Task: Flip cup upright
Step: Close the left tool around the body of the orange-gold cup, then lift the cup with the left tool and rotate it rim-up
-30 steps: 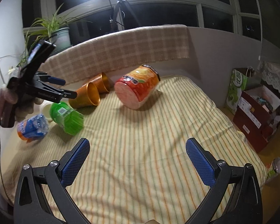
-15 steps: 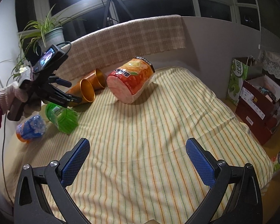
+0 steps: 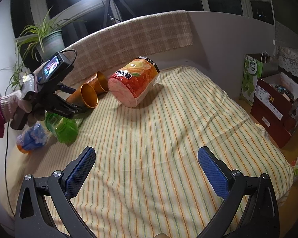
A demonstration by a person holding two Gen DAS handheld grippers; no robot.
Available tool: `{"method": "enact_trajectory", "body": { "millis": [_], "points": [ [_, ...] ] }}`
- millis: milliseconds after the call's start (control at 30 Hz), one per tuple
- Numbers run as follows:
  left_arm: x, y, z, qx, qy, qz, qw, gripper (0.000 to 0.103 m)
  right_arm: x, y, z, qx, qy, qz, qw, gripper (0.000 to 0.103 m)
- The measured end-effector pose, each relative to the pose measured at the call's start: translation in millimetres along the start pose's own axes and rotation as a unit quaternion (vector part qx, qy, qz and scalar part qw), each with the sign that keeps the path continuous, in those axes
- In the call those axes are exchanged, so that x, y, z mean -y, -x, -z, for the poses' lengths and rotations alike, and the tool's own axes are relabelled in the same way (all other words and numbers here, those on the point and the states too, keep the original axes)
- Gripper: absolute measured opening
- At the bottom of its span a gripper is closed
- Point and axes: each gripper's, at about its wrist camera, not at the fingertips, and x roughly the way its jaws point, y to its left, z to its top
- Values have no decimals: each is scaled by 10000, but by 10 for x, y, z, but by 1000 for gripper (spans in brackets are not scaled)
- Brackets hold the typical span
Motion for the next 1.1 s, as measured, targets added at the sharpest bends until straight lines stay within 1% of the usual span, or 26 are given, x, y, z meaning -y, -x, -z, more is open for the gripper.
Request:
{"method": "enact_trajectory", "body": {
  "millis": [133, 333, 367, 467, 700, 933, 1100],
  "points": [
    [74, -47, -45, 53, -107, -14, 9999, 79, 20, -22, -3, -27, -59, -20, 10000, 102],
    [123, 24, -73, 142, -204, 22, 9997, 74, 32, -46, 6, -67, -111, -14, 9999, 102],
    [153, 133, -58, 150, -210, 12, 9997, 73, 33, -51, 3, -68, -117, -15, 9999, 102],
    [177, 243, -61, 182, -226, 26, 9996, 72, 36, -59, 3, -76, -129, -17, 9999, 102],
    [294, 628, -180, 384, -171, 124, 9990, 68, 63, -72, 2, -104, -174, 27, 9998, 102],
    [360, 885, -311, 543, -187, 219, 9981, 67, 75, -61, 5, -96, -182, 41, 9998, 102],
    [460, 1212, -310, 704, -172, 228, 9971, 67, 81, -6, 0, -37, -171, 58, 9998, 102]
  ]
}}
